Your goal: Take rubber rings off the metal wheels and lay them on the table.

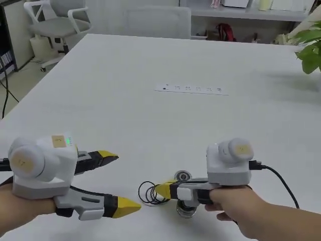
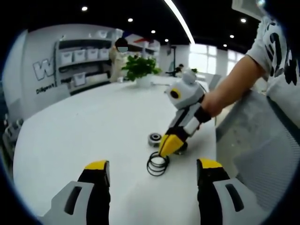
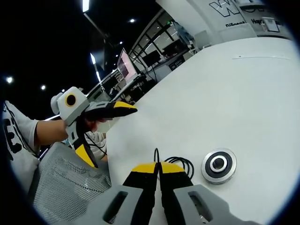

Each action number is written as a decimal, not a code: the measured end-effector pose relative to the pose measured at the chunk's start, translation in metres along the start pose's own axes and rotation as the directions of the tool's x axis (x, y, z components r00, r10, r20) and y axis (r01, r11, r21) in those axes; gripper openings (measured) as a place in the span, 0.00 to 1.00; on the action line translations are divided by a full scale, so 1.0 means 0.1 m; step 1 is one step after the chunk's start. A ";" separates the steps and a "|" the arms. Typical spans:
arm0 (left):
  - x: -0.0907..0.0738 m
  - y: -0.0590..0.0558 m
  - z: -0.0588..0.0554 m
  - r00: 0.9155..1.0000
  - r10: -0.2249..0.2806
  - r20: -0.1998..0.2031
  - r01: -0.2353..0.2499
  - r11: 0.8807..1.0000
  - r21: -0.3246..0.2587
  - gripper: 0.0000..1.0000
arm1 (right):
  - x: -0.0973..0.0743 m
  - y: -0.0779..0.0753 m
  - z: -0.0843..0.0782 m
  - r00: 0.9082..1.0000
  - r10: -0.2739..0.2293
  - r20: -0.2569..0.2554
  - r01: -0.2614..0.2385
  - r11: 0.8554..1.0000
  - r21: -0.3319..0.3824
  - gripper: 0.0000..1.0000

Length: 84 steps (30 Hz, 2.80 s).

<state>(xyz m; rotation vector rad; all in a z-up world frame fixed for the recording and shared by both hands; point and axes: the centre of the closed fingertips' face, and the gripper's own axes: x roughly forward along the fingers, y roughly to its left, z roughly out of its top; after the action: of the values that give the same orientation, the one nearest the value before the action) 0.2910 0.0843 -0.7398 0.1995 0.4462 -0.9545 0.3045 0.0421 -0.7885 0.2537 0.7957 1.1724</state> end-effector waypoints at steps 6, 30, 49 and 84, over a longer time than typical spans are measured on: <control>0.01 0.01 -0.02 1.000 0.000 -0.006 0.000 1.000 -0.002 0.77 | 0.00 -0.02 -0.02 1.000 -0.021 -0.018 0.020 0.999 -0.042 0.01; 0.01 -0.10 0.01 1.000 -0.013 -0.020 0.013 1.000 0.011 0.76 | -0.17 -0.02 0.05 0.997 -0.070 -0.026 0.064 0.979 -0.191 0.20; -0.03 -0.12 0.15 1.000 -0.005 0.000 0.005 0.999 0.037 0.78 | -0.68 0.01 0.31 0.992 -0.087 0.088 0.107 0.962 -0.251 0.33; -0.11 -0.18 0.08 1.000 0.008 0.001 -0.008 0.999 0.050 0.81 | -1.33 -0.25 -0.06 0.968 -0.238 0.081 0.248 0.854 -0.458 0.64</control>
<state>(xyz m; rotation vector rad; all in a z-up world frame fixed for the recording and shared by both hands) 0.2732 0.0791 -0.7268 0.2456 0.4204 -0.9583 0.2979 -0.0877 -0.7508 -0.2305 0.4868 1.0805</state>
